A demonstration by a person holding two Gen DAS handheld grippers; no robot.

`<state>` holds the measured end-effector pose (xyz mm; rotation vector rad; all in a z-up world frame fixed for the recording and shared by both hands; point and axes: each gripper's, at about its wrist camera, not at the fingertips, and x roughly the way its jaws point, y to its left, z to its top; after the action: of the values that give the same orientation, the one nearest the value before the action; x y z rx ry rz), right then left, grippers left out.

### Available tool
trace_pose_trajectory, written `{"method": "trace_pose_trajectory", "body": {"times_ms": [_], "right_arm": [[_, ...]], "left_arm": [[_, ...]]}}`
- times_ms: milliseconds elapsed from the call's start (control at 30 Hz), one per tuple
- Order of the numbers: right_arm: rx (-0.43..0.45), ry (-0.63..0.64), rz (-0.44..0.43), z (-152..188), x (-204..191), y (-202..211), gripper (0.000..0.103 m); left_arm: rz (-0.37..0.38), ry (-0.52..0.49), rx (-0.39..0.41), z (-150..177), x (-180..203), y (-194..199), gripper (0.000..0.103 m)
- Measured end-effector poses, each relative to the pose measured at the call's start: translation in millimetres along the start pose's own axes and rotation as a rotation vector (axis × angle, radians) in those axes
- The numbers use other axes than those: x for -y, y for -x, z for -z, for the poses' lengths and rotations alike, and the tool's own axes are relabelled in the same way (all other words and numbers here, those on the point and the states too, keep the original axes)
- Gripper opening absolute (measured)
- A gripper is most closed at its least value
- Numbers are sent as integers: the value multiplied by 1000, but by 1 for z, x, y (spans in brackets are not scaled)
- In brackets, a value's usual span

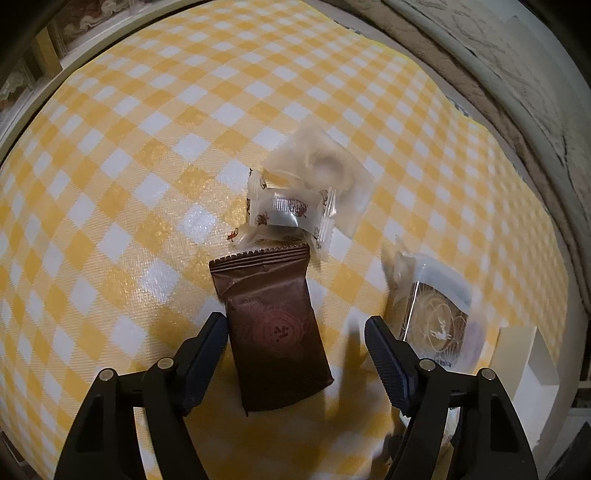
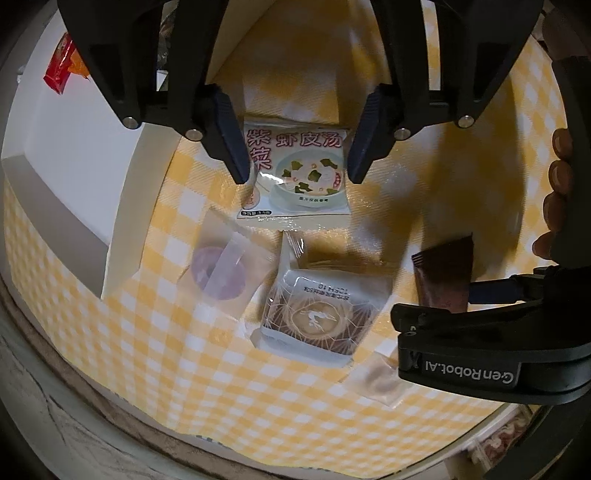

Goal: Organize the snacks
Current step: 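Grasp the brown cake pack with the left tool while the right tool grasps the white-green pack, then carry both packs into the tray and open both tools there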

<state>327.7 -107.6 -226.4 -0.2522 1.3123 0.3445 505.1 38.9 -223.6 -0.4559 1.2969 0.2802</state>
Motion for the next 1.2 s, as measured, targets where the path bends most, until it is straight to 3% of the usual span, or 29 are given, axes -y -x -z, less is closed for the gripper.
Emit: {"method": "trace_pose_trajectory", "body": {"times_ms": [167, 400, 533, 933, 1200], "right_arm": [[-9, -22, -10, 1, 3, -2, 52], [-8, -45, -25, 2, 5, -4, 51], [-8, -48, -22, -6, 15, -8, 47], [34, -46, -12, -21, 11, 6, 43], [96, -68, -17, -18, 8, 28, 42]], "left_arm": [[-51, -17, 19, 7, 11, -3, 73], [-124, -1, 26, 11, 17, -4, 50], [-126, -18, 15, 11, 14, -2, 44], [-63, -60, -15, 7, -4, 11, 41], [-2, -66, 14, 14, -13, 43, 41]]}}
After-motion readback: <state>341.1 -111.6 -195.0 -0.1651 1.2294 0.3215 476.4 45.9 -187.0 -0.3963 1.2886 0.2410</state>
